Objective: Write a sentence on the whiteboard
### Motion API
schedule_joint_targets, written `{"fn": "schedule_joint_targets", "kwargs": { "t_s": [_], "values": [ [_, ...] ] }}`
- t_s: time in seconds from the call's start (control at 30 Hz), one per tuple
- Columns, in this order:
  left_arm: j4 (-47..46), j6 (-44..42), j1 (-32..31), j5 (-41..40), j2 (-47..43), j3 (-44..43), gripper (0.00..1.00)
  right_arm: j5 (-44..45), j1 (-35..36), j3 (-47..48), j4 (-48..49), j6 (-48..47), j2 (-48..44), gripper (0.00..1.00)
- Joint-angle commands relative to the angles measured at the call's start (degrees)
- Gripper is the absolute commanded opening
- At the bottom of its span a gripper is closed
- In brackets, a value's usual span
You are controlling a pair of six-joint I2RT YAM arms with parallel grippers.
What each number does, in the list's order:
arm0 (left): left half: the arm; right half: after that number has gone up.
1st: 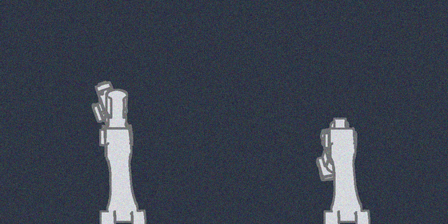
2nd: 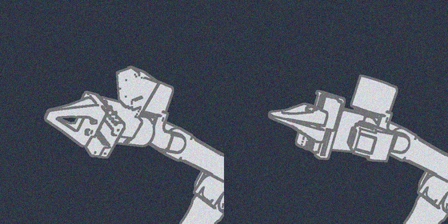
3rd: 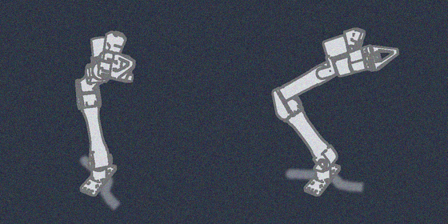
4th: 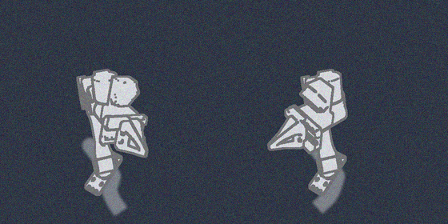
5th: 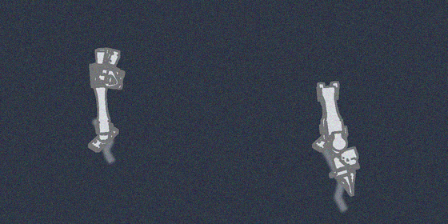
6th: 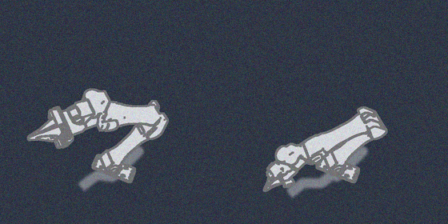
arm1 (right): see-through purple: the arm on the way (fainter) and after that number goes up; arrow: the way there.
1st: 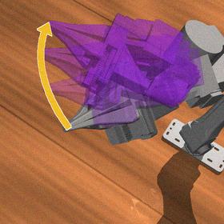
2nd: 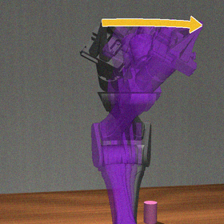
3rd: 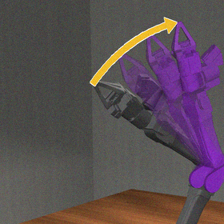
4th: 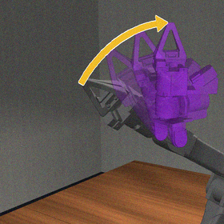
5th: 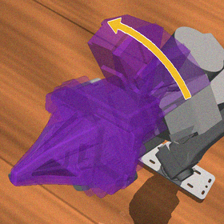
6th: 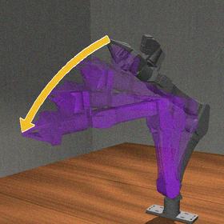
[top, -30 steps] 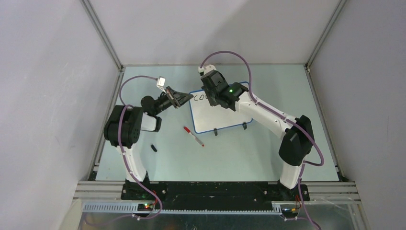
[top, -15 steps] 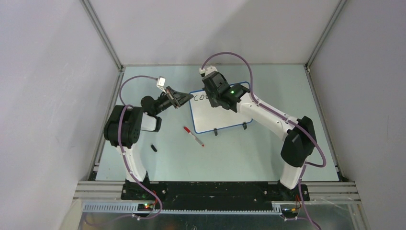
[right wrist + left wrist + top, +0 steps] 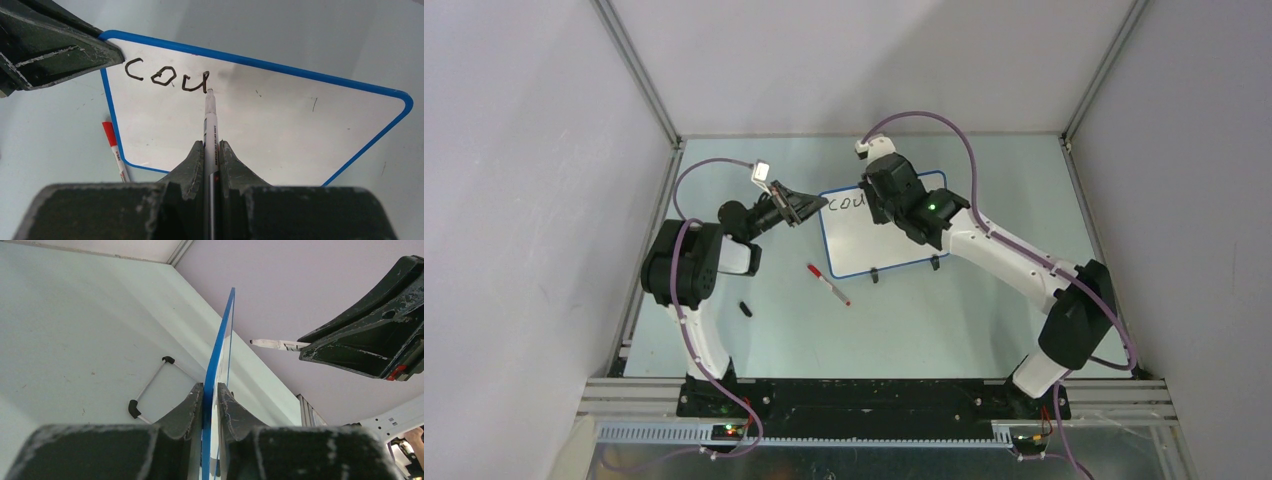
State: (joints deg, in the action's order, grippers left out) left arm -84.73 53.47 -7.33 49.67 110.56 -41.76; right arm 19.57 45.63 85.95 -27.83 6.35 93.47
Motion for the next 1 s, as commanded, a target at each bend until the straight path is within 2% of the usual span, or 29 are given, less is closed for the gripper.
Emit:
{"fn": "schedule_joint_targets", "kwargs": {
  "t_s": [0.0, 0.97],
  "values": [
    [-3.07, -1.42, -0.37, -0.02, -3.33, 0.80, 0.19, 1.74, -0.44, -1.94, 5.11, -0.71, -3.07, 0.00],
    [-3.07, -1.62, 0.12, -0.92, -3.60, 1.44, 0.20, -1.00, -2.35, -4.92, 8.99, -0.47, -6.39, 0.00]
  ]
}}
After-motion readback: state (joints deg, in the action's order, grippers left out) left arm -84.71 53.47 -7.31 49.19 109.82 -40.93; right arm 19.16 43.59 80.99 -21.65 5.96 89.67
